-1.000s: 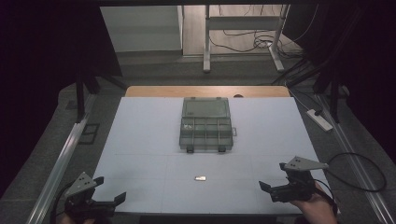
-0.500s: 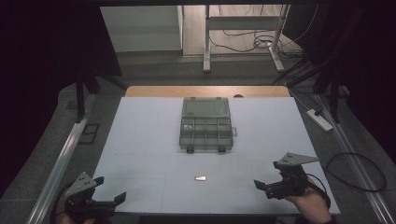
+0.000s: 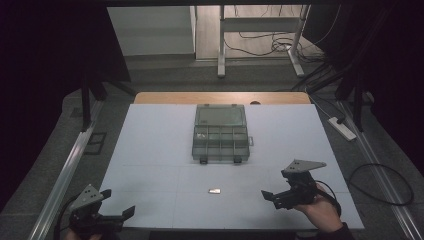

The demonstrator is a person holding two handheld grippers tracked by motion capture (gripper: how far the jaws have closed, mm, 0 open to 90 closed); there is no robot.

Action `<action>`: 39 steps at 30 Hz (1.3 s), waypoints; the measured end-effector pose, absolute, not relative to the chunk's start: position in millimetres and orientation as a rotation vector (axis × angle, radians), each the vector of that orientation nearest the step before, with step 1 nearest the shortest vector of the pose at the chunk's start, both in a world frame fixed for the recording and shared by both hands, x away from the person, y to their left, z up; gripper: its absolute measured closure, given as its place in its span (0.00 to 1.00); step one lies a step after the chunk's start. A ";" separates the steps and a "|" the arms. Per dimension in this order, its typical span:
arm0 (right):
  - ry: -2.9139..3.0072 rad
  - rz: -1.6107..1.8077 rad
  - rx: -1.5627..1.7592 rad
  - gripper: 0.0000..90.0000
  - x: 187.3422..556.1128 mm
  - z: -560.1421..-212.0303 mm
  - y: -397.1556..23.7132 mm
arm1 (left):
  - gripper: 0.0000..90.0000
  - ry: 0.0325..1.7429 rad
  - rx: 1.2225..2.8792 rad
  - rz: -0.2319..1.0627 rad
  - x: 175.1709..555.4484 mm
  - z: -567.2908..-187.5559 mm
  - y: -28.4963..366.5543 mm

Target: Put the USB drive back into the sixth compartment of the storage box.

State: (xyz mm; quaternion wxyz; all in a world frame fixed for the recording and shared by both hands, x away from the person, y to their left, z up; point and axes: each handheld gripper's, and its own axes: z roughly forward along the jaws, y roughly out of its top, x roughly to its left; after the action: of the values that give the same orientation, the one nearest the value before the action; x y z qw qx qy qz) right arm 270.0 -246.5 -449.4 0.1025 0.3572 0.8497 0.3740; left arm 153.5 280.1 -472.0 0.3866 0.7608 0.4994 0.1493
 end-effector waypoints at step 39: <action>2.660 1.033 0.923 0.00 296.5 -463.9 -180.4 | 0.01 1.273 1.933 0.380 153.5 -472.1 280.6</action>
State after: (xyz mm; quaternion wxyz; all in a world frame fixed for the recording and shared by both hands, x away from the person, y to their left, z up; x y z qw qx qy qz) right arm 296.5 -180.4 -463.9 0.0712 0.3069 0.8847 0.3435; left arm 153.5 280.6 -472.1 0.3877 0.7597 0.5002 0.1494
